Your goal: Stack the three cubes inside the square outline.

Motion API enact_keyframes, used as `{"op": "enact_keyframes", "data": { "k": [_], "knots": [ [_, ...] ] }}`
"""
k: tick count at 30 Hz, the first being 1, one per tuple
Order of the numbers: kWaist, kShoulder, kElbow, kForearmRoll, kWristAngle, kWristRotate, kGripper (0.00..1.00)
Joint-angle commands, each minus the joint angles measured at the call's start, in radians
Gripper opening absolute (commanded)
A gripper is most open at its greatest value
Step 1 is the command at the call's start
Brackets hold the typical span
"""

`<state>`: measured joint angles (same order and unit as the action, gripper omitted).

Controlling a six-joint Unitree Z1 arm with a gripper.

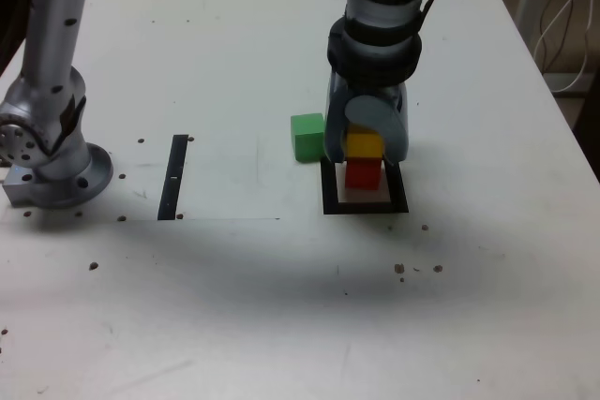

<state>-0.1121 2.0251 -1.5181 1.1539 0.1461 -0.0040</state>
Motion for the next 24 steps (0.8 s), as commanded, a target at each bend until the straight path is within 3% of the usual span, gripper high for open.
{"op": "enact_keyframes", "data": {
  "k": [1, 10, 17, 24],
  "knots": [
    [0.004, 0.005, 0.002, 0.001, 0.006, 0.004, 0.24],
    [0.005, -0.003, -0.004, 0.012, -0.001, 0.084, 0.47],
    [0.005, -0.011, -0.014, 0.029, -0.018, 0.111, 0.51],
    [0.005, -0.010, -0.014, 0.034, -0.055, 0.137, 0.62]
  ]
}}
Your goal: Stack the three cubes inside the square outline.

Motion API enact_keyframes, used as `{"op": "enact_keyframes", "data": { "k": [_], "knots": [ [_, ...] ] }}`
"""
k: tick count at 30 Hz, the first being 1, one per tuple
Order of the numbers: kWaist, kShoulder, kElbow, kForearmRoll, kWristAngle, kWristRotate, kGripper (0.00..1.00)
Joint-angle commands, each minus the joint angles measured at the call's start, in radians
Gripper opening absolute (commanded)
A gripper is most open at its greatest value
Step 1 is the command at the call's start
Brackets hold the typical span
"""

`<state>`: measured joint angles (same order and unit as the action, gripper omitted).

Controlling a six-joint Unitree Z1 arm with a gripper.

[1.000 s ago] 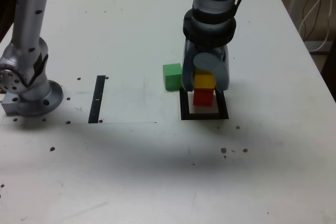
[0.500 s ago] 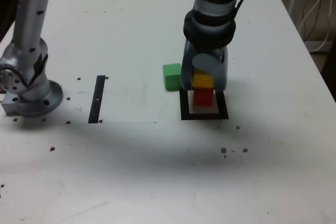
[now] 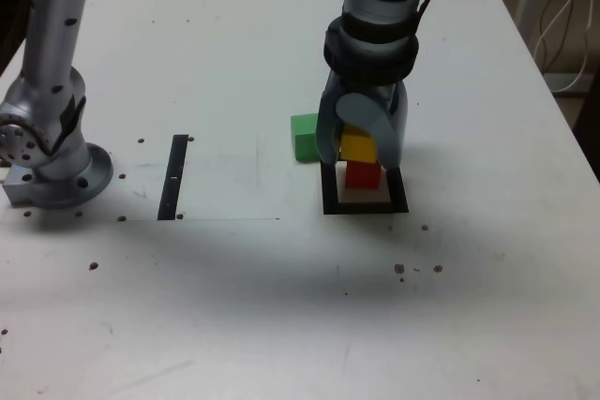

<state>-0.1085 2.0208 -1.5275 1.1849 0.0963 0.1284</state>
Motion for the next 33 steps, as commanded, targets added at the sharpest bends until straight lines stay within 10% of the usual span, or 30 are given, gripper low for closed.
{"op": "enact_keyframes", "data": {
  "k": [1, 12, 33],
  "knots": [
    [0.001, -0.005, -0.005, 0.002, -0.009, 0.008, 0.65],
    [0.001, -0.007, -0.005, -0.003, -0.021, 0.016, 0.99],
    [0.060, -0.304, 0.054, 0.233, 0.050, 0.018, 0.99]
  ]
}}
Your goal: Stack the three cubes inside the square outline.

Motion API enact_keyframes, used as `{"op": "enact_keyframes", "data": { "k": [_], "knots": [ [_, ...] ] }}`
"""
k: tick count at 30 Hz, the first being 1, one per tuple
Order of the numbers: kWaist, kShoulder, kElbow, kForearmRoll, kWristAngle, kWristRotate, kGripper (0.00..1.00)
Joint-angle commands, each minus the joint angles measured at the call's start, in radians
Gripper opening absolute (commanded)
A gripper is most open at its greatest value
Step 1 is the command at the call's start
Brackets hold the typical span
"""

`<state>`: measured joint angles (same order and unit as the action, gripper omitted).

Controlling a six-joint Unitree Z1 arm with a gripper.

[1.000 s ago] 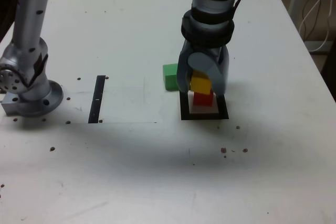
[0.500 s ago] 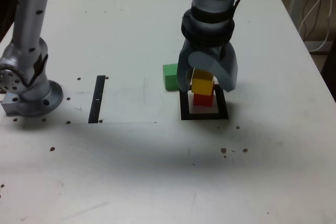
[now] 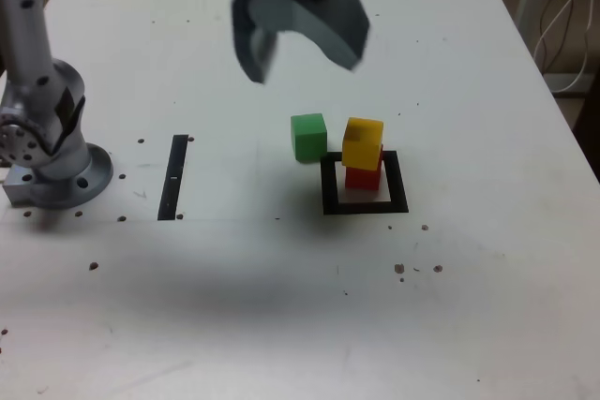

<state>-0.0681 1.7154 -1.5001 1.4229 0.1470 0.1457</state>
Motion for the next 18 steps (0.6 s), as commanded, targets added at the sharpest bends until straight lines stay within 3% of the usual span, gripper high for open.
{"op": "enact_keyframes", "data": {
  "k": [1, 12, 18],
  "knots": [
    [0.036, -0.002, 0.048, -0.013, -0.002, 0.001, 0.99],
    [0.271, -0.037, 0.318, -0.199, -0.023, 0.006, 0.99],
    [0.281, 0.034, 0.364, -0.294, -0.087, 0.021, 0.99]
  ]
}}
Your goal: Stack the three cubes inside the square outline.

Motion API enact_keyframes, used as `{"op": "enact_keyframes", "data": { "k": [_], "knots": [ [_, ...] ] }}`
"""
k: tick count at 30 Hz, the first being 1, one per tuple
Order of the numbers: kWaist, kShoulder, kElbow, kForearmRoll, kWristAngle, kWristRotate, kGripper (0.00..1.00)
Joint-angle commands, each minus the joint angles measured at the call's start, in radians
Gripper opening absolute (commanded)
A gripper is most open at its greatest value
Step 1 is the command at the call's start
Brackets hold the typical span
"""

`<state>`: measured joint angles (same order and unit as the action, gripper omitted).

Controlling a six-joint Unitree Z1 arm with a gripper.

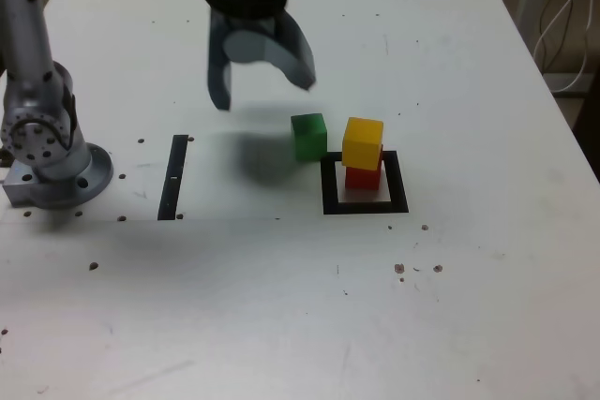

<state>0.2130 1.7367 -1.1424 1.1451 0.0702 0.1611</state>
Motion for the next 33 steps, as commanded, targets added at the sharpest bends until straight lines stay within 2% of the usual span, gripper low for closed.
{"op": "enact_keyframes", "data": {
  "k": [1, 5, 11, 17, 25, 33],
  "knots": [
    [0.000, 0.023, 0.015, -0.036, -0.023, 0.010, 0.99],
    [0.000, 0.044, 0.041, -0.108, -0.047, 0.025, 0.99],
    [0.000, 0.049, 0.058, -0.172, -0.045, 0.030, 0.99],
    [-0.012, 0.081, 0.052, -0.177, -0.039, 0.030, 0.99],
    [-0.051, 0.117, 0.016, -0.177, -0.003, -0.001, 0.95],
    [-0.053, 0.187, -0.001, -0.179, 0.001, -0.003, 0.92]
  ]
}}
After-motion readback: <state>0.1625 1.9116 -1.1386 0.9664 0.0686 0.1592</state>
